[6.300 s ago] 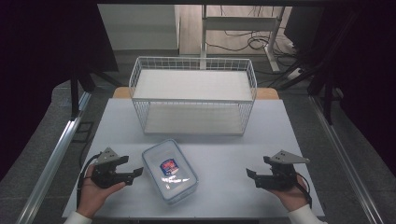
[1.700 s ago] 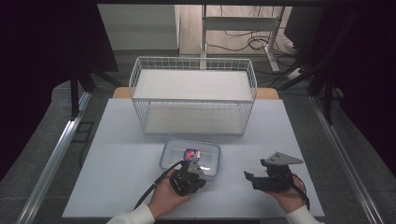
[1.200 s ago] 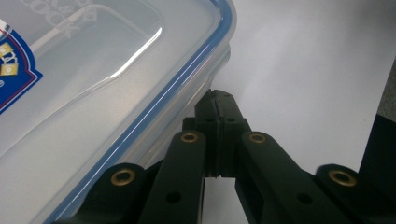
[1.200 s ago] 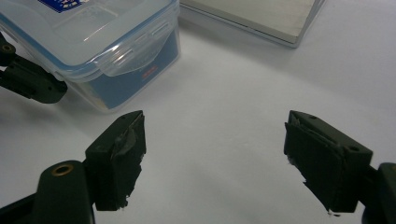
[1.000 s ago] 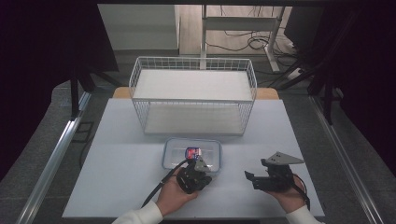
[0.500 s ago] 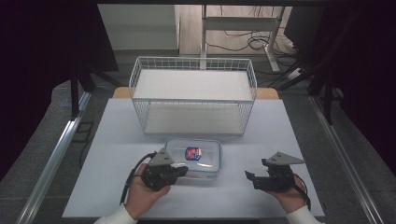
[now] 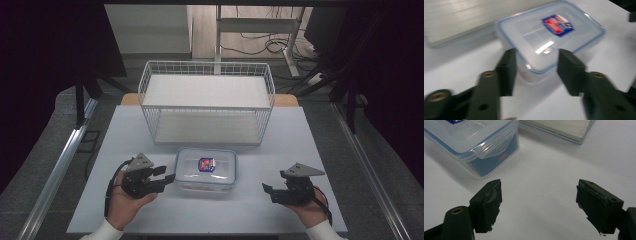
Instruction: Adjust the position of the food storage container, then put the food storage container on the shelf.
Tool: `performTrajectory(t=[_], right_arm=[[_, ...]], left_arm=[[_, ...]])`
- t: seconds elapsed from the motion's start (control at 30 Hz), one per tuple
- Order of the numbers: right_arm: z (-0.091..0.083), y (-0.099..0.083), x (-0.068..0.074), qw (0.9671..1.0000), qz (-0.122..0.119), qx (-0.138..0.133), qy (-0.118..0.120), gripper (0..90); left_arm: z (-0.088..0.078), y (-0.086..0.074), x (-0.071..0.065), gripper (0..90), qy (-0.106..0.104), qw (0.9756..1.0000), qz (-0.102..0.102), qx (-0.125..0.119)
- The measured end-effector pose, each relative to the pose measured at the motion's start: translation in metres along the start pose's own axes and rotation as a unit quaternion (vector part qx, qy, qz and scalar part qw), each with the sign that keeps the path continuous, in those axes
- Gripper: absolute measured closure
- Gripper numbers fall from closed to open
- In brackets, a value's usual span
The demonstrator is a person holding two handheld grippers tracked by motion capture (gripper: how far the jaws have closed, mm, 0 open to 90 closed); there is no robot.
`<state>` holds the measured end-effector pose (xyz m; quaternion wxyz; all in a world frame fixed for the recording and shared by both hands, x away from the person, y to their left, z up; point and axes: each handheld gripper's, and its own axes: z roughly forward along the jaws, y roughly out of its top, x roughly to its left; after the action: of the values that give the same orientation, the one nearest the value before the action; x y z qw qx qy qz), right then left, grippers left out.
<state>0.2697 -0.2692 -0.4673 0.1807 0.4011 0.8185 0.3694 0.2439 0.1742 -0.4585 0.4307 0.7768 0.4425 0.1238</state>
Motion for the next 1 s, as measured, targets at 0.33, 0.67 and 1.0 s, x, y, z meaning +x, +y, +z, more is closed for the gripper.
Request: performTrajectory(t=[0.33,0.67,1.0], right_arm=[[-0.003,0.002,0.0,0.9998,-0.001,-0.017,0.007,21.1],[-0.002,0.008,0.005,0.9986,-0.006,-0.041,0.032,20.4],[-0.003,0.007,0.007,0.9976,-0.002,-0.057,0.039,20.3]], left_arm=[[-0.001,-0.001,0.014,31.8,0.001,0.9995,-0.03,0.006],[-0.002,-0.004,0.024,23.8,-0.01,0.9983,-0.056,0.012],[0.004,-0.003,0.031,20.7,-0.033,0.9966,-0.074,0.015]])
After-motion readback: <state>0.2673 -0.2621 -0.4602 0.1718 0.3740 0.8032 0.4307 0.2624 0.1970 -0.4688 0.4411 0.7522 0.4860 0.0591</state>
